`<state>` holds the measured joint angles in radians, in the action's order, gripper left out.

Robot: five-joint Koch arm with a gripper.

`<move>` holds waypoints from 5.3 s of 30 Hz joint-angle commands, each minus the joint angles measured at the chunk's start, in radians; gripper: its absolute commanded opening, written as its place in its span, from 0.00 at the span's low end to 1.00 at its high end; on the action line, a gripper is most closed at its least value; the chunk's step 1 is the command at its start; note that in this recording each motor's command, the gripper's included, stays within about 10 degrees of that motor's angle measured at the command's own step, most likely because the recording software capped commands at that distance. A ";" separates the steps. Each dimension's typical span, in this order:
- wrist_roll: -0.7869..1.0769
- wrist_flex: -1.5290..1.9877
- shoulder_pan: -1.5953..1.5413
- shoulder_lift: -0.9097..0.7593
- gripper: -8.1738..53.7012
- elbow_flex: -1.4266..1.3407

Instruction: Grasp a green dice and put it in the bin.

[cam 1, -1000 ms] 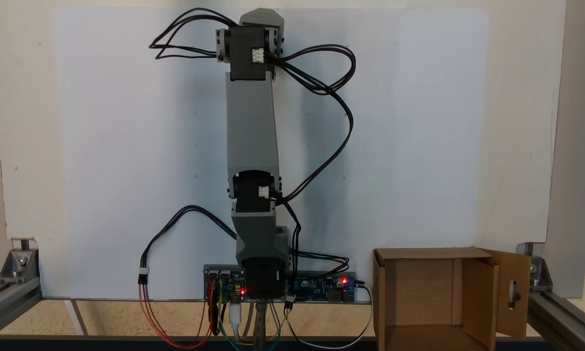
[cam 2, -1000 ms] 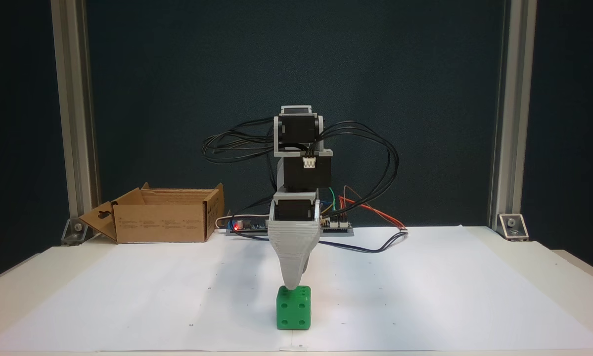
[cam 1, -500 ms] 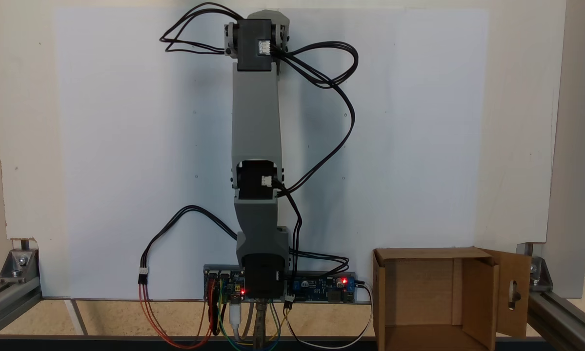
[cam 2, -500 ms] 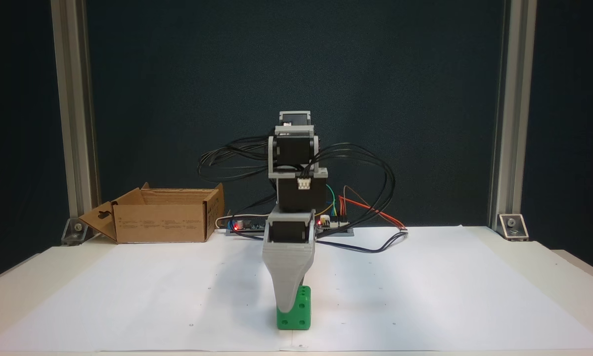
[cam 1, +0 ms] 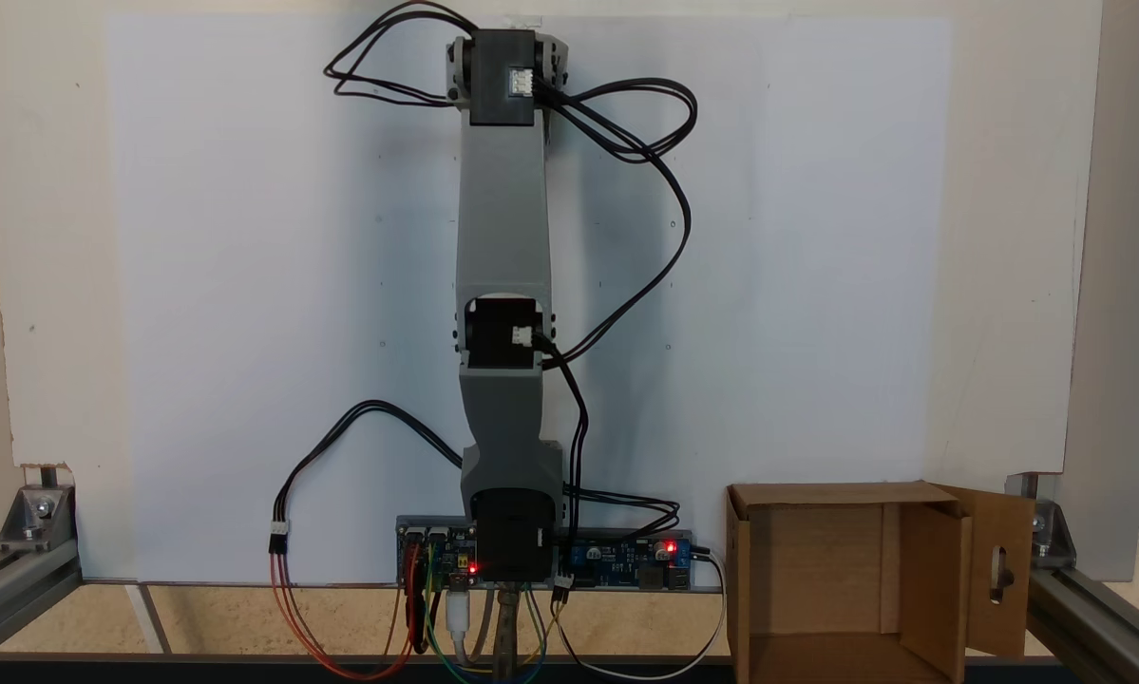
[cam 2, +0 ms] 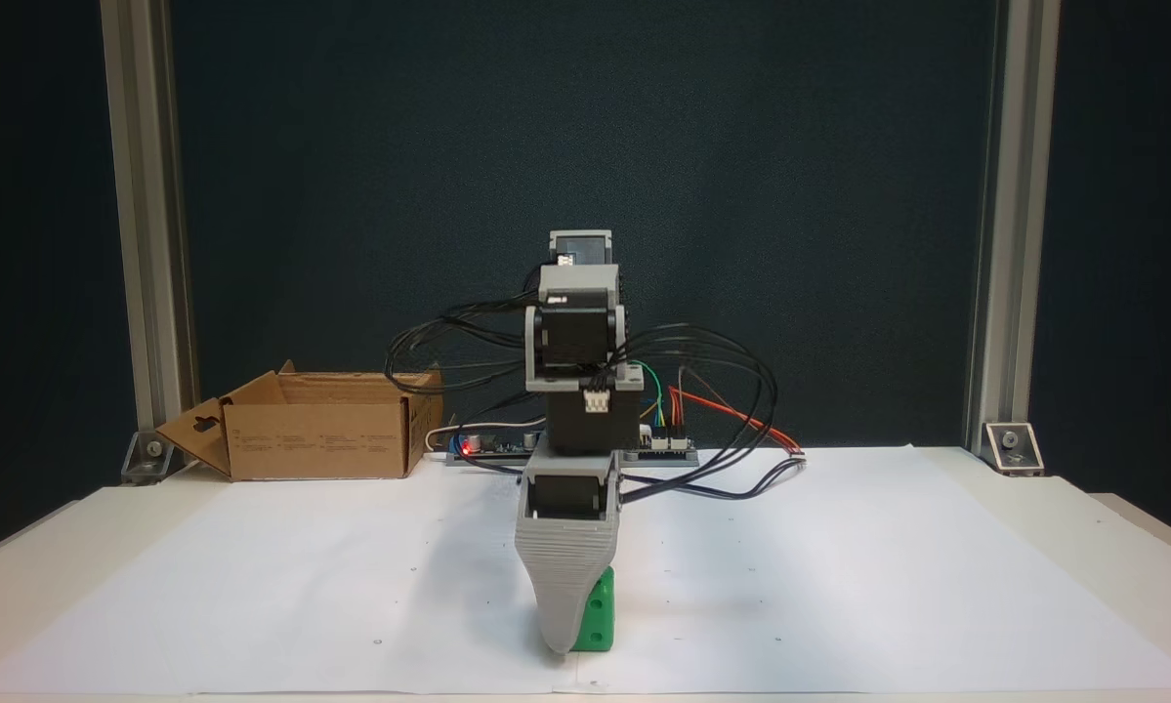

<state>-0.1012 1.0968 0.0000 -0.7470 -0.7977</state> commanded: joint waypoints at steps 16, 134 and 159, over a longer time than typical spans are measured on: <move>-0.037 -0.066 0.008 0.003 0.33 0.051; -0.005 -0.889 0.058 -1.514 0.87 -1.183; 0.014 -1.942 0.040 -1.628 0.83 -1.913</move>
<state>-0.1089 -0.7240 0.0506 -2.2596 -2.7351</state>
